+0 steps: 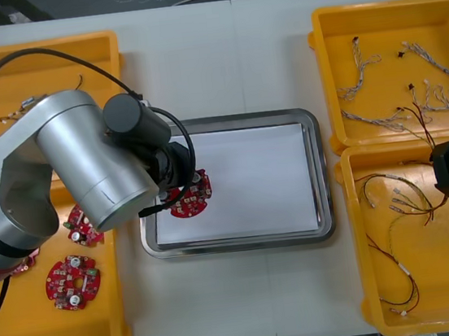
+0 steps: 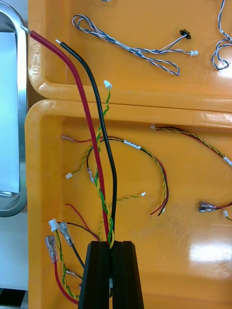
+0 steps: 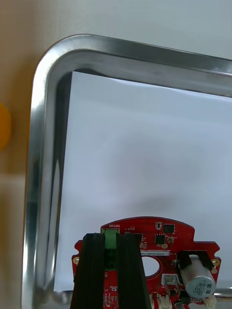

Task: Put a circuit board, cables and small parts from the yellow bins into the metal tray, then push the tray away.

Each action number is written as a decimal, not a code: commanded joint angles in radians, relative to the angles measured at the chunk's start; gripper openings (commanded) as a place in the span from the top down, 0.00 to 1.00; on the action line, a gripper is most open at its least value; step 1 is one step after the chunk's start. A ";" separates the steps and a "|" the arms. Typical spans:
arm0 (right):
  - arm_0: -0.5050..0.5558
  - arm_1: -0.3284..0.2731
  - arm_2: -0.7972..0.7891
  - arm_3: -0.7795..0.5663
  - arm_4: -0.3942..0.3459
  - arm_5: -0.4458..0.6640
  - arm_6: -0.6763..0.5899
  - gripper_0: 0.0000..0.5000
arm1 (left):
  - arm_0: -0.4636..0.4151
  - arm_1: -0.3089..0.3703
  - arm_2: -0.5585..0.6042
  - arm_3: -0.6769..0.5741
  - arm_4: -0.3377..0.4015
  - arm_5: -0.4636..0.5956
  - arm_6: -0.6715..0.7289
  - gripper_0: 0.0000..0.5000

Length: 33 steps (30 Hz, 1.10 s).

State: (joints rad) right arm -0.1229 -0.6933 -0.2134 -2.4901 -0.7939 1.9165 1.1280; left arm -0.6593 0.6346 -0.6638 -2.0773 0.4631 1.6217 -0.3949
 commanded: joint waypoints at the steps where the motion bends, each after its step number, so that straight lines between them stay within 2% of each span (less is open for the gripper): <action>1: -0.032 -0.042 0.019 0.008 -0.010 0.003 0.030 1.00 | -0.040 -0.064 -0.049 0.042 -0.067 -0.019 -0.035 1.00; 8: -0.032 -0.040 0.019 0.008 -0.001 0.003 0.030 1.00 | -0.039 -0.082 -0.079 0.092 -0.101 -0.017 -0.048 1.00; 23: -0.032 -0.038 0.022 0.008 0.010 0.003 0.030 1.00 | -0.039 -0.085 -0.092 0.164 -0.090 -0.026 -0.071 1.00; 33: -0.032 -0.038 0.022 0.008 0.009 0.003 0.030 1.00 | -0.037 -0.085 -0.092 0.164 -0.069 -0.039 -0.070 1.00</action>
State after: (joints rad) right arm -0.1322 -0.6985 -0.2096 -2.4753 -0.7918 1.9165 1.1280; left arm -0.6594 0.5716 -0.7407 -1.9056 0.3809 1.6004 -0.3971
